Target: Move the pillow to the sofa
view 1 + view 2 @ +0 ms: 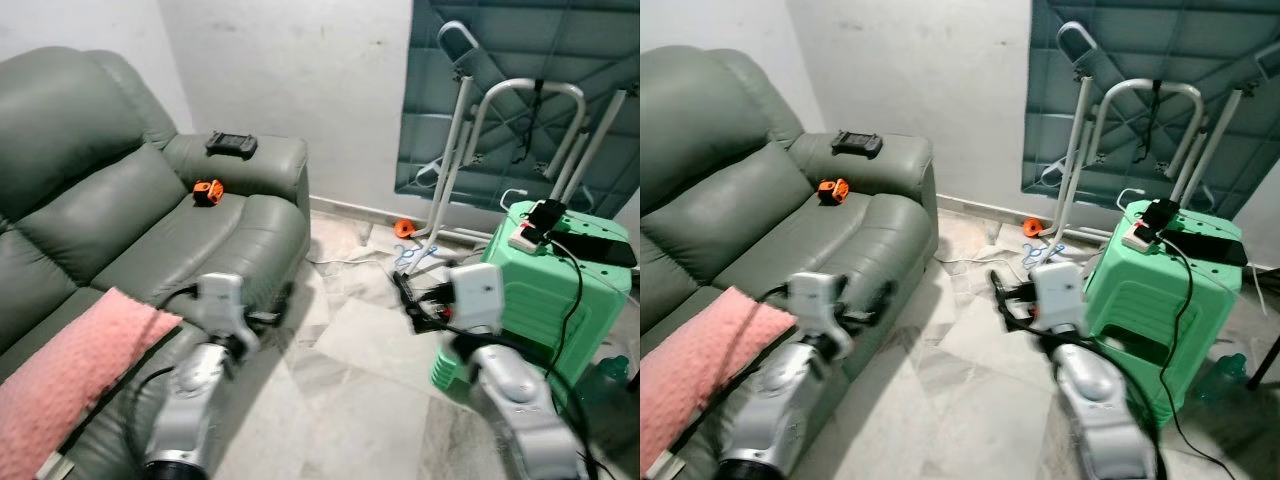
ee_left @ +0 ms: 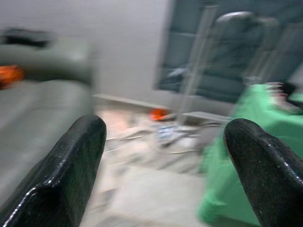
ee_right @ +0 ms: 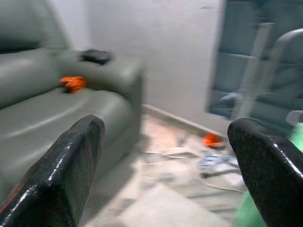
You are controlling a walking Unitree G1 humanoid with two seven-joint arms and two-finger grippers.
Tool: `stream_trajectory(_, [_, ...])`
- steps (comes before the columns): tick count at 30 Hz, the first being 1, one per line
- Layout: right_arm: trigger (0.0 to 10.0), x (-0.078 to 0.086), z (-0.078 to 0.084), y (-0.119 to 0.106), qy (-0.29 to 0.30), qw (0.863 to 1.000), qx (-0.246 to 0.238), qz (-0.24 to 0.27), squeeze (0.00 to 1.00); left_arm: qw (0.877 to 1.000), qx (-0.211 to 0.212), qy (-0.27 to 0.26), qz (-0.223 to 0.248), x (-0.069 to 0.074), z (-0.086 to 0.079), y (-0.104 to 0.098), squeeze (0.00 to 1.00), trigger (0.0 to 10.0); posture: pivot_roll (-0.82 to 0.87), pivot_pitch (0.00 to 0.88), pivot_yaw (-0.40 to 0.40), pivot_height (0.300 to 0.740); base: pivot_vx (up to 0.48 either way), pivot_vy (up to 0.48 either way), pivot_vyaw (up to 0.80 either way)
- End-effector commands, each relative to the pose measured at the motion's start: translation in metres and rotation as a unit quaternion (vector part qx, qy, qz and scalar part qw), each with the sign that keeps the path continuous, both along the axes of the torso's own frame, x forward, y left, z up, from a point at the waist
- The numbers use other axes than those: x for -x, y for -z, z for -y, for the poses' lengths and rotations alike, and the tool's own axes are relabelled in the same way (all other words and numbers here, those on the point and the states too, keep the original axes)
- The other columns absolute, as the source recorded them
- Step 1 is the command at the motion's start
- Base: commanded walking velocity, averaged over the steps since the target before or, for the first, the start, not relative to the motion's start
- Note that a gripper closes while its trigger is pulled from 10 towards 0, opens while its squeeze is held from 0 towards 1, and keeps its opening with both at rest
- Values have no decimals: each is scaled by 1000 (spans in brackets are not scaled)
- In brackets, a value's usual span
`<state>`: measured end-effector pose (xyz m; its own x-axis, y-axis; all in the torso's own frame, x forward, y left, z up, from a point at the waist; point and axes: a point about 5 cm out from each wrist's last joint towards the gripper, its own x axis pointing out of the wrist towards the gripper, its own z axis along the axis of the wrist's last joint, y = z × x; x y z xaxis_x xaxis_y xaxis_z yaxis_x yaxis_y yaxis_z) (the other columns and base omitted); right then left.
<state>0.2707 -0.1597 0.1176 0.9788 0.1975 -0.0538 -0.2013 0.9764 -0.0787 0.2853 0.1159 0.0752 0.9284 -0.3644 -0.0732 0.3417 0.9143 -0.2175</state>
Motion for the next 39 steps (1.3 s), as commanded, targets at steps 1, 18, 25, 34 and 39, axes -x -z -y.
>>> stream_trajectory(1, [10000, -2, -11, -5, -18, 1000, -11, 9, 0, 1000, -14, -15, 5, -2, -13, -2, 0, 10000, -186, 0, 45, 740, 345, 0, -781])
stream_trajectory(18, [10000, -1, -12, -5, -16, 1000, -13, 11, 0, 1000, -17, -13, 4, -2, -14, -2, 0, 10000, -186, 0, 49, 740, 344, 0, -431])
stream_trajectory(25, [10000, -1, -12, -5, -15, 1000, -10, 13, 0, 999, -33, -22, -2, -5, -15, 0, 0, 10000, -188, 0, 54, 740, 268, 0, 0])
stream_trajectory(34, [10000, 0, -13, -4, -16, 1000, -10, 13, 0, 998, -36, -46, -12, -6, -21, 3, 0, 10000, -186, 0, 55, 740, 0, 0, 0])
stream_trajectory(39, [10000, 0, -13, -3, -16, 1000, -11, 13, 0, 998, -31, -51, -16, -6, -21, 5, 0, 10000, -187, 0, 55, 740, 0, 0, 0])
